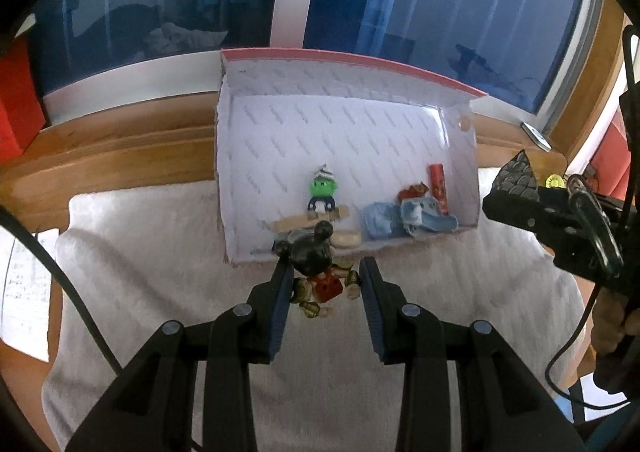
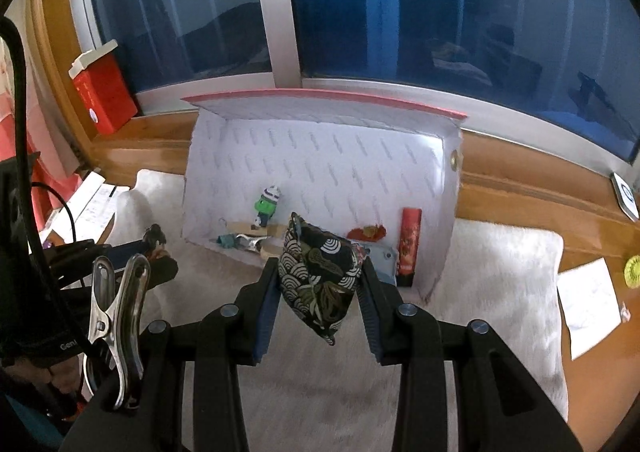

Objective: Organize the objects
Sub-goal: 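Carry the Mickey figure and patterned pouch into the box with both tools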

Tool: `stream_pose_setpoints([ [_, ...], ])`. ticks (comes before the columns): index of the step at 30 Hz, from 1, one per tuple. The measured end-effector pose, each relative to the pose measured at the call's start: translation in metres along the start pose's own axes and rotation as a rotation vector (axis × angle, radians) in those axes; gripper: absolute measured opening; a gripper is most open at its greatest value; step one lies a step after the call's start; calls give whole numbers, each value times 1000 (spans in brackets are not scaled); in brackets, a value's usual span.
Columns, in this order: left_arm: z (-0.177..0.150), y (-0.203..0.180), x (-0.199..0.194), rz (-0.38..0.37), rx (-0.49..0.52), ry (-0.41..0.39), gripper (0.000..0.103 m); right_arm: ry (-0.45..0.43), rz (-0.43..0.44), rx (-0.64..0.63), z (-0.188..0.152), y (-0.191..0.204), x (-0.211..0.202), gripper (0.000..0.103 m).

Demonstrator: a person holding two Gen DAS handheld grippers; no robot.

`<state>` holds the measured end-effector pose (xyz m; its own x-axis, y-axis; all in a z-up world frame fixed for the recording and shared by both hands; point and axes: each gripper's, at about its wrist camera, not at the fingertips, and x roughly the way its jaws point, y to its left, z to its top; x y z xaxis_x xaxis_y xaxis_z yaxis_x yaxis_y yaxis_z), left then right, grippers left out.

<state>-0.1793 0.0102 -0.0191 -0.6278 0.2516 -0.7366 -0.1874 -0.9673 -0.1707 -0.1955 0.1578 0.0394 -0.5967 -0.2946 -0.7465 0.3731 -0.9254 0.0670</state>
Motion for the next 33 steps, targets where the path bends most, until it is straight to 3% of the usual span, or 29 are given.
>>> stream_pose_setpoints([
  [14, 42, -6, 64, -16, 44, 15, 33, 58, -19, -14, 26, -18, 72, 38],
  [29, 50, 0, 95, 17, 40, 61, 34, 85, -102, -75, 32, -26, 108, 39],
  [32, 49, 1, 96, 34, 35, 74, 35, 82, -102, -78, 31, -25, 109, 45],
  [33, 49, 1, 96, 47, 34, 79, 42, 73, -105, -79, 31, -25, 107, 51],
])
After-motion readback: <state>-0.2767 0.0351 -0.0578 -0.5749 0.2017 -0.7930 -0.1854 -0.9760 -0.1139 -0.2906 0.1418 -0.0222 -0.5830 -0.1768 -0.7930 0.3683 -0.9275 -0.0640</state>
